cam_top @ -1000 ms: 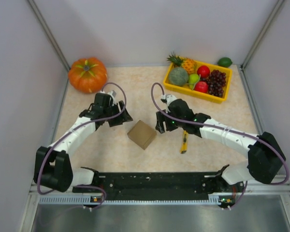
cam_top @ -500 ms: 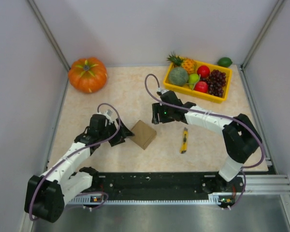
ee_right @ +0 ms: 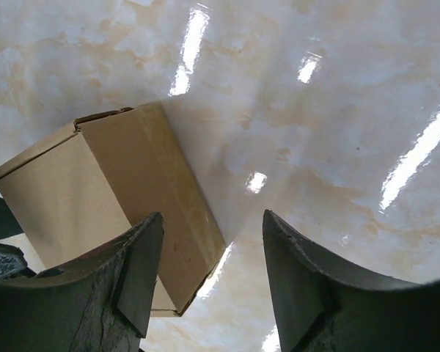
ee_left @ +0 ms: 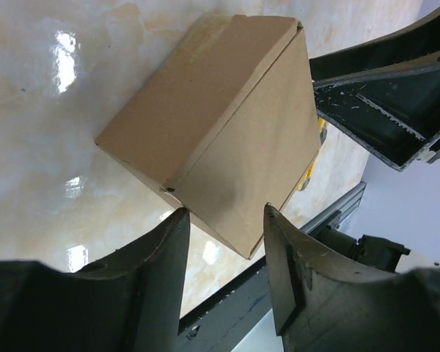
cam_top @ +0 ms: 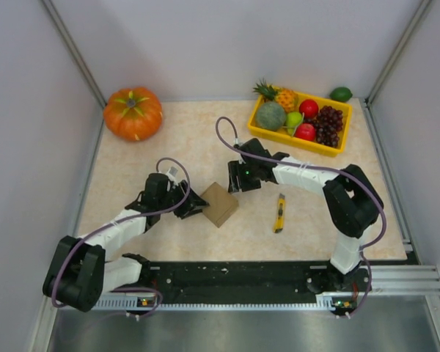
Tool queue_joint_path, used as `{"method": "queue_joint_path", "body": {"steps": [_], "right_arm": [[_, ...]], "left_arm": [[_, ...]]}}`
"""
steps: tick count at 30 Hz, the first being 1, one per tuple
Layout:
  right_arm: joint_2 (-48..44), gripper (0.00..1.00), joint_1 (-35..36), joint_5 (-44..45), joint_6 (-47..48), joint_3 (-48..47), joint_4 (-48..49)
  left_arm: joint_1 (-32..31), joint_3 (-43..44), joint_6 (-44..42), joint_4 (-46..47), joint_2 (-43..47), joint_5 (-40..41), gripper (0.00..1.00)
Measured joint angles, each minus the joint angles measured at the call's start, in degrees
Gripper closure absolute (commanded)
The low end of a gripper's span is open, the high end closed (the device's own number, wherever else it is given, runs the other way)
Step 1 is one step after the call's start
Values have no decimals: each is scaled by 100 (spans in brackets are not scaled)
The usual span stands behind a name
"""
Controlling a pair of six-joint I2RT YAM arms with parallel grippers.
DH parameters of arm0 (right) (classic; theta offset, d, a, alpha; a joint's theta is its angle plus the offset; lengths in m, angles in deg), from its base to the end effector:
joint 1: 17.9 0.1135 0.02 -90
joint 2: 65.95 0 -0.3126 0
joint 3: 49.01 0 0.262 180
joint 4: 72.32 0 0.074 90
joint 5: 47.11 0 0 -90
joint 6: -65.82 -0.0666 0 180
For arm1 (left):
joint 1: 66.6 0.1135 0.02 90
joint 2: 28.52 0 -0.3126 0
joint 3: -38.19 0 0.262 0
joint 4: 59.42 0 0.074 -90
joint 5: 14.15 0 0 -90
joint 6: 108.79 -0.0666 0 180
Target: Unpack the express box
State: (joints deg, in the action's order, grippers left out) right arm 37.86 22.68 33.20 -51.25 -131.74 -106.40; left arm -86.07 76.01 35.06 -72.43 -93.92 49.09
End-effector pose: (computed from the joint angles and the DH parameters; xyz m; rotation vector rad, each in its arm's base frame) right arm 0.3108 0.2810 0.2082 -0.3822 2.6267 0.6503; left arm 0.2007 -0.1028 0.1896 -0.4717 2.4393 -1.1496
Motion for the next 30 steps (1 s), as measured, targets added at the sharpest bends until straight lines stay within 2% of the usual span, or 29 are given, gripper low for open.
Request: {"method": "queue_joint_path", "body": {"steps": [2,6,12,20,30], "right_arm": [[-7,43,-50,-74,9,7,-22],[-44,44,-94,-247,72,15,-61],[-267,44,-138,-420,160,109,-225],[-667,45,-177,-601,221,125,-339],[-925,45,-11,-1631,221,122,-122]], "left_arm": [[0,0,-46,125,-138,-48,57],[2,-9,-216,223,-378,-66,71],[13,-55,-466,632,-577,-201,78],[46,-105,-542,1283,-966,-485,74],[9,-160,-584,1364,-957,-444,65]]}}
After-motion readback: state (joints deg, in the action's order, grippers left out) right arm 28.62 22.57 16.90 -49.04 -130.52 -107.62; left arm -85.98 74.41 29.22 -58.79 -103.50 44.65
